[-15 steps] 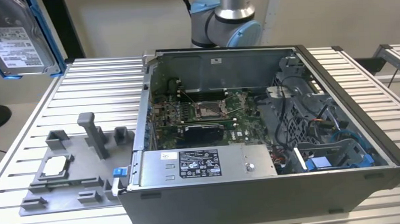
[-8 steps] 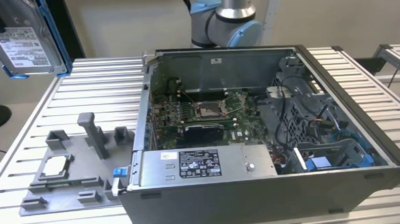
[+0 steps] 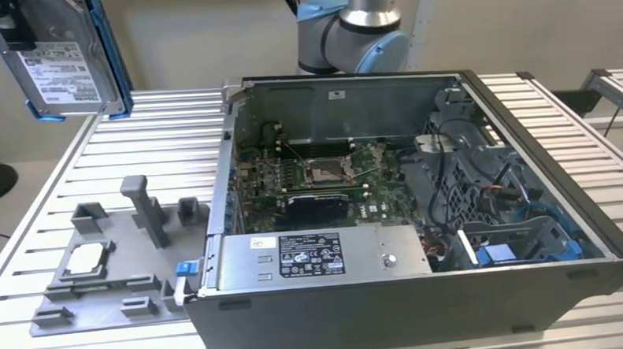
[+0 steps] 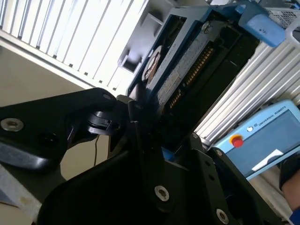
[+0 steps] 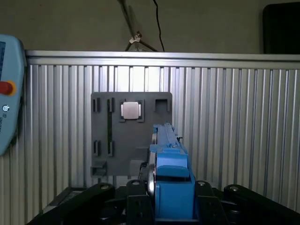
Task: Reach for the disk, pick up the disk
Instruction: 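Pick up the disk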
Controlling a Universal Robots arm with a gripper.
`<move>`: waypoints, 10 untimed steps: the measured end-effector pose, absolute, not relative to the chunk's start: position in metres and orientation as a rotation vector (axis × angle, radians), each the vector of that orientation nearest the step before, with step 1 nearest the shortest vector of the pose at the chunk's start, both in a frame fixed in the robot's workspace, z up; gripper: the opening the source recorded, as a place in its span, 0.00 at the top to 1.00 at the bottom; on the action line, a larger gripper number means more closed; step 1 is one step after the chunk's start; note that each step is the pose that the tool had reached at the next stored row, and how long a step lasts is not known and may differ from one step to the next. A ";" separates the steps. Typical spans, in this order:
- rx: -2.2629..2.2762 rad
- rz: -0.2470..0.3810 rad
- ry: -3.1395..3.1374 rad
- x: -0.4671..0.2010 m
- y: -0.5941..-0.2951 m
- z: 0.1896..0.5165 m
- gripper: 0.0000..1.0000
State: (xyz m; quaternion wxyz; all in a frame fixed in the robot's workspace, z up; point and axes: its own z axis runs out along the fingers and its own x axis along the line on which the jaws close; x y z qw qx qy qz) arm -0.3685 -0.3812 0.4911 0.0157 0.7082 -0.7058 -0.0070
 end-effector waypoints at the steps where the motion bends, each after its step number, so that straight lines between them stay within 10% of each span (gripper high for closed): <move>1: 2.202 -0.023 -2.195 -0.364 -0.381 0.491 1.00; 10: 2.200 -0.020 -2.193 -0.332 -0.381 0.491 1.00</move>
